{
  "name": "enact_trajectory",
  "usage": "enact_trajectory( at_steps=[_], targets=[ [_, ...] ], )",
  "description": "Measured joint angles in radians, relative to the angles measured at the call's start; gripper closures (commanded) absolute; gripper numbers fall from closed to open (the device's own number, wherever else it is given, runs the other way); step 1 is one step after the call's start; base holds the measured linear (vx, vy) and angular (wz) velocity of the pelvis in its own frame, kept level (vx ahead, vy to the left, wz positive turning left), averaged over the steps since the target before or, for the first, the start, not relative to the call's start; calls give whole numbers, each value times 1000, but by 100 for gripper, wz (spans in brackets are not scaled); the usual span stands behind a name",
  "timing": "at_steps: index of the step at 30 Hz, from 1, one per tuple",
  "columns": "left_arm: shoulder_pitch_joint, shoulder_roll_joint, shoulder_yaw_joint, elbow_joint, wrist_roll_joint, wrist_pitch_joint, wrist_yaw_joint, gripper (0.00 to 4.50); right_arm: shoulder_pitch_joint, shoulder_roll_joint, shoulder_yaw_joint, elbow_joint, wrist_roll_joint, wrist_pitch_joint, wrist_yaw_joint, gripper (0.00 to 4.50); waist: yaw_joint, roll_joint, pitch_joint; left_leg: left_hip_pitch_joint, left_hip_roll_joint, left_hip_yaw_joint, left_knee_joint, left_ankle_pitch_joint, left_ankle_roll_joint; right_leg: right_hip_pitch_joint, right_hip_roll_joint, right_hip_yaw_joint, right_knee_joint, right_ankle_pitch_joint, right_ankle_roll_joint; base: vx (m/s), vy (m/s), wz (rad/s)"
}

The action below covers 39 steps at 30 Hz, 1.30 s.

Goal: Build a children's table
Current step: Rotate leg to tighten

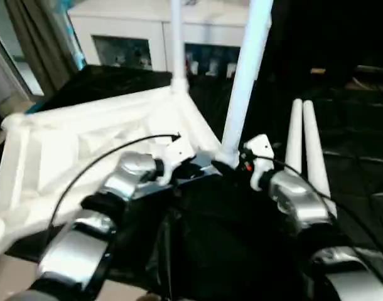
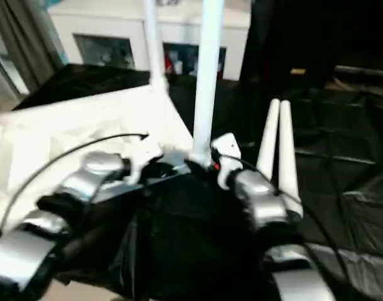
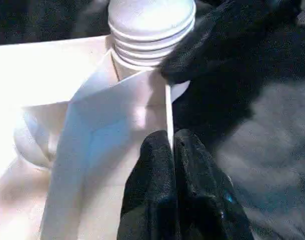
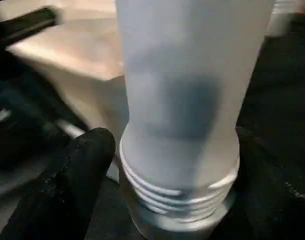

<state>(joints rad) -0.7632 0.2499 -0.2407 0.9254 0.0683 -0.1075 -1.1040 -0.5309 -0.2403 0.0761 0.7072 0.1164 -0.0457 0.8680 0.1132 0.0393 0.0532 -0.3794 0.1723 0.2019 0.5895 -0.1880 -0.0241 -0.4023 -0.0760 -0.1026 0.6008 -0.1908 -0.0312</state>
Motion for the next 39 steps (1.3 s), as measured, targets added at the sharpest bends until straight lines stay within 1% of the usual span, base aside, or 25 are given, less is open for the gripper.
enact_trajectory(
  at_steps=[2,5,9,12,13,16,19,20,21,25,28,29,31,33,36,37,38,39],
  targets=[
    [10,18,-2,-19,-7,4,-61,450,21,-26,8,-41,12,14,66,67,4,0,0,-4,0,0,3,0,0,-3,0,0,2,0,0,0,0,0],
    [22,31,-6,-38,-16,14,-123,450,34,-51,24,-76,29,37,147,67,9,0,0,-4,0,0,6,0,0,-2,-1,0,4,0,0,0,0,0],
    [40,49,-13,-61,-31,21,-175,450,55,-78,37,-114,43,45,211,67,13,0,0,-3,0,0,9,-3,-4,-2,-1,1,7,0,0,0,0,0],
    [49,56,-13,-75,-33,25,-182,450,58,-84,40,-117,46,55,226,99,13,0,0,-3,1,-1,10,-3,-5,-2,-1,2,9,0,0,0,0,0],
    [50,56,-13,-77,-33,26,-182,450,59,-84,41,-118,47,58,229,99,13,0,0,-3,1,-1,10,-3,-5,-2,-1,1,9,0,0,0,0,0],
    [52,57,-13,-83,-33,33,-188,450,62,-85,41,-126,49,73,231,136,15,0,0,-3,1,-1,10,-3,-5,-2,-1,1,9,0,0,0,0,0],
    [52,53,-15,-83,-30,30,-177,450,63,-84,39,-127,47,79,222,145,17,0,0,-3,1,-1,10,-3,-5,-2,-1,1,9,0,0,0,0,0],
    [52,52,-15,-82,-28,28,-171,450,63,-83,39,-127,47,80,217,168,18,0,0,-3,1,-1,10,-3,-5,-2,-1,1,9,0,0,0,0,0],
    [51,49,-15,-80,-26,26,-162,450,64,-76,38,-127,48,81,208,168,20,0,0,-3,1,-1,10,-2,-5,-2,-1,1,9,0,0,0,0,0],
    [19,2,-12,-30,7,31,-17,450,59,-13,-5,-84,26,72,18,173,18,-1,0,1,1,-1,12,-2,-5,1,-1,2,10,0,0,0,0,0],
    [-8,-49,-7,13,17,65,87,450,37,33,-34,-43,4,75,-138,175,10,-2,0,7,0,0,12,-2,-6,7,-1,3,9,-2,5,0,0,0],
    [-30,-75,-2,41,23,88,141,450,20,64,-50,-18,-6,77,-227,175,5,-3,0,9,0,0,12,-2,-6,10,-1,3,8,-3,6,0,0,0],
    [-47,-113,3,67,27,109,210,450,3,94,-69,7,-13,83,-333,175,2,-2,0,12,0,0,11,-2,-6,13,-1,4,7,-4,7,0,0,0],
    [-73,-157,10,106,33,133,298,450,-30,137,-90,45,-29,92,-478,175,-2,-2,0,15,0,-1,11,-2,-6,16,-1,4,6,-4,7,0,0,0],
    [-90,-189,11,132,43,136,363,450,-63,167,-100,78,-48,103,-596,175,-4,-1,0,16,0,-1,10,-2,-6,18,-1,4,4,-4,7,0,0,0],
    [-93,-189,11,140,44,129,365,450,-64,175,-106,82,-49,97,-606,119,-4,0,0,16,0,-1,10,-2,-6,19,-1,4,4,-4,7,0,0,0],
    [-94,-188,10,144,45,122,365,450,-64,179,-111,84,-49,90,-609,119,-5,1,-1,16,-1,-1,8,-2,-6,19,-1,3,2,-4,7,0,0,0],
    [-94,-187,8,146,47,113,365,450,-63,182,-112,86,-49,83,-608,105,-5,1,-1,16,-1,-1,7,-2,-6,19,-1,3,1,-3,7,0,0,0]
  ],
)
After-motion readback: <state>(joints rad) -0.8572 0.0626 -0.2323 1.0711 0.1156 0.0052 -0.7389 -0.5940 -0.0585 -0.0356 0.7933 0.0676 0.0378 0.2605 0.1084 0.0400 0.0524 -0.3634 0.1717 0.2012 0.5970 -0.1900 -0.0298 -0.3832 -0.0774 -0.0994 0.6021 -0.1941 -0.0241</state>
